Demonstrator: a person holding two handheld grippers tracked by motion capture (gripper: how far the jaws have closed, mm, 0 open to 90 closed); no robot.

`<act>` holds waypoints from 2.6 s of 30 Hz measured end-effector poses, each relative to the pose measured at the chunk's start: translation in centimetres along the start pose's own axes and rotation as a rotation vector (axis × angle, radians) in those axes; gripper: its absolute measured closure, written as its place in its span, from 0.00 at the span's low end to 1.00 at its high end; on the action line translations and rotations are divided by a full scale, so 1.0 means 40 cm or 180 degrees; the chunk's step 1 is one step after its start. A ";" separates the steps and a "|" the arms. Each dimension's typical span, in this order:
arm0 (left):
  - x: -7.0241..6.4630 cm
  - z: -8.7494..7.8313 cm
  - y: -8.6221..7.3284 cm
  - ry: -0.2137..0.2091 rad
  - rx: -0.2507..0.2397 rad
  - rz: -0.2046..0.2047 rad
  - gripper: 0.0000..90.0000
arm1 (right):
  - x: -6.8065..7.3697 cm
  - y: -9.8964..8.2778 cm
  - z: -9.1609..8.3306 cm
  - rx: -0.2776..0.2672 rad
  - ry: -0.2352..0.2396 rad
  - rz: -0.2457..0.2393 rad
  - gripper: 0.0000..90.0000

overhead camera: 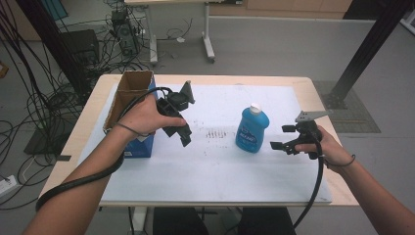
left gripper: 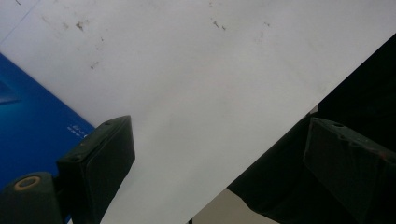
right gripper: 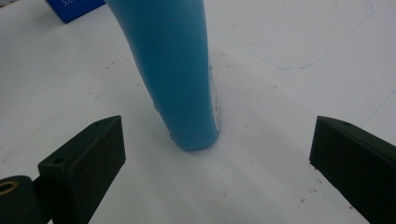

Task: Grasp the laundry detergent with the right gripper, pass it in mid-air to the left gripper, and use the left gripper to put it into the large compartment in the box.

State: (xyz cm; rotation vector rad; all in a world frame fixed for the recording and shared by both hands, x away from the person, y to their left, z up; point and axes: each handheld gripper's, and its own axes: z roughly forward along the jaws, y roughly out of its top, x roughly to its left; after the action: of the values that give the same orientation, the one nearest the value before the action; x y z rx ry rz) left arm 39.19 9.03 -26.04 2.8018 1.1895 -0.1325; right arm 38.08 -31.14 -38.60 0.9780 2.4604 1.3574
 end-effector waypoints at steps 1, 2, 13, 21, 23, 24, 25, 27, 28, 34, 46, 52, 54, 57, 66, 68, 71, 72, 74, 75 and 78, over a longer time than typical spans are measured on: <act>0.000 0.001 0.000 0.0001 -0.0001 -0.0005 0.10 | 0.001 -0.002 0.002 -0.0012 0.0007 -0.0005 0.04; -0.001 0.001 0.000 0.0001 -0.0001 -0.0006 0.10 | 0.002 -0.004 0.004 -0.0022 0.0015 -0.0010 0.04; -0.003 0.002 -0.001 -0.0010 -0.0007 0.0006 0.10 | 0.016 -0.019 0.022 -0.0077 0.0074 -0.0126 0.03; -0.007 0.003 0.000 -0.0009 -0.0013 0.0015 0.10 | 0.027 -0.029 0.044 -0.0063 0.0115 -0.0229 0.03; -0.010 0.001 0.001 -0.0007 -0.0019 0.0020 0.10 | 0.029 -0.030 0.049 -0.0073 0.0123 -0.0223 0.03; -0.010 0.001 0.001 -0.0007 -0.0019 0.0020 0.10 | 0.029 -0.030 0.049 -0.0073 0.0123 -0.0223 0.03; -0.010 -0.001 0.001 -0.0011 -0.0032 0.0021 0.10 | 0.030 -0.030 0.054 -0.0095 0.0126 -0.0238 0.03; -0.012 -0.002 0.001 -0.0003 -0.0040 0.0006 0.10 | 0.032 -0.029 0.058 -0.0114 0.0131 -0.0239 0.03; -0.011 -0.003 0.001 -0.0005 -0.0038 0.0024 0.10 | 0.033 -0.029 0.060 -0.0121 0.0131 -0.0255 0.03; -0.011 -0.005 0.003 0.0007 -0.0029 0.0029 0.10 | 0.033 -0.031 0.071 -0.0183 0.0155 -0.0267 0.03; -0.016 -0.006 0.003 0.0013 -0.0025 0.0043 0.10 | 0.036 -0.036 0.102 -0.0375 0.0210 -0.0231 0.03; -0.015 -0.006 0.006 0.0013 -0.0027 0.0053 0.10 | 0.035 -0.036 0.115 -0.0496 0.0194 -0.0265 0.03; -0.015 -0.005 0.006 0.0005 -0.0025 0.0056 0.10 | 0.033 -0.035 0.120 -0.0543 0.0194 -0.0287 0.03; -0.016 -0.004 0.007 -0.0001 -0.0024 0.0055 0.10 | 0.031 -0.032 0.128 -0.0564 0.0180 -0.0322 0.03; -0.018 0.004 0.011 -0.0023 -0.0023 0.0080 0.10 | 0.016 -0.029 0.157 -0.0644 0.0175 -0.0330 0.04; -0.017 0.004 0.012 -0.0023 -0.0021 0.0082 0.10 | 0.014 -0.029 0.163 -0.0638 0.0174 -0.0322 0.04; -0.017 0.007 0.013 -0.0028 -0.0039 0.0076 0.10 | 0.012 -0.030 0.171 -0.0665 0.0195 -0.0301 0.04; -0.017 0.008 0.013 -0.0031 -0.0037 0.0082 0.10 | 0.012 -0.030 0.173 -0.0683 0.0201 -0.0303 0.04; -0.018 0.008 0.014 -0.0030 -0.0027 0.0086 0.10 | 0.011 -0.029 0.177 -0.0691 0.0196 -0.0313 0.04; -0.018 0.008 0.014 -0.0031 -0.0027 0.0087 0.10 | 0.011 -0.028 0.179 -0.0699 0.0206 -0.0311 0.04; -0.018 0.007 0.014 -0.0028 -0.0034 0.0081 0.10 | 0.012 -0.028 0.182 -0.0712 0.0208 -0.0308 0.04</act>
State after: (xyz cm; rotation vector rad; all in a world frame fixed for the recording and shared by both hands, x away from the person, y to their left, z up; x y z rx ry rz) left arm 39.09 8.10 -26.19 2.8031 1.1487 -0.1359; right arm 40.36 -26.22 -43.60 0.7658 2.3028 1.6114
